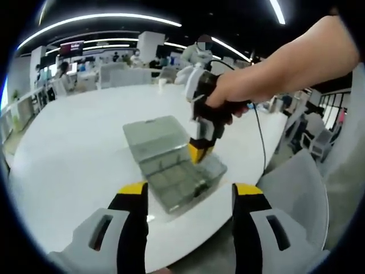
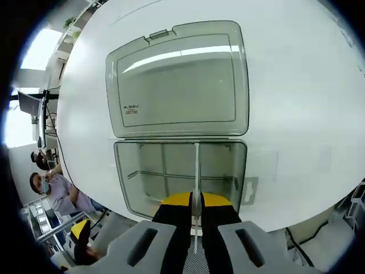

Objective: Insert the divider into the dual guide fixture by aligning both edges with the guide slots and pushing it downward to the bottom, including one-sided entry, uneven engagement, binding, and posture correction.

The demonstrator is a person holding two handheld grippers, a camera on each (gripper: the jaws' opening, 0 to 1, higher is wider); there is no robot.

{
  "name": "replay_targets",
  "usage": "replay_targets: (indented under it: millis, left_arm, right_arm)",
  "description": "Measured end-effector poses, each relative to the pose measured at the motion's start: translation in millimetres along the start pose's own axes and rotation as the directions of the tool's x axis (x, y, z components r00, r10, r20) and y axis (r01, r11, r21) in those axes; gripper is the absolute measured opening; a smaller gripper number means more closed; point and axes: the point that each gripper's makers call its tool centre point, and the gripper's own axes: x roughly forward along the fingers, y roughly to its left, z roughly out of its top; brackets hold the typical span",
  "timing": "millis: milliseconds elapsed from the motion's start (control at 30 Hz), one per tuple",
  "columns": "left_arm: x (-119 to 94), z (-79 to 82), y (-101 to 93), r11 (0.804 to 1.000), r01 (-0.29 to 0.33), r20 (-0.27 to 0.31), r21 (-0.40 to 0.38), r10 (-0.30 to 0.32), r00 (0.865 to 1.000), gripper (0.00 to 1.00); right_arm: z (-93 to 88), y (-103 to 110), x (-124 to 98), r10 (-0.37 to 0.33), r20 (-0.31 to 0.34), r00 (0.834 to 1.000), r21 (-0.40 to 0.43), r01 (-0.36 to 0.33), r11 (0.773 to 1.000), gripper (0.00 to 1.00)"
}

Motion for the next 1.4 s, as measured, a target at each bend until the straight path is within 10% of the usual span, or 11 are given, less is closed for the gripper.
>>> replay_targets:
  millis: [1400]
  left_arm:
    - [-1,-0.5,3.1,1.000,-0.015,0.000,-0.007,0.015,1.000,0.57]
  right_arm:
    - [-12.8,6,0,-0.033,0.006,0.999,0.005,0.033,0.999,0.00]
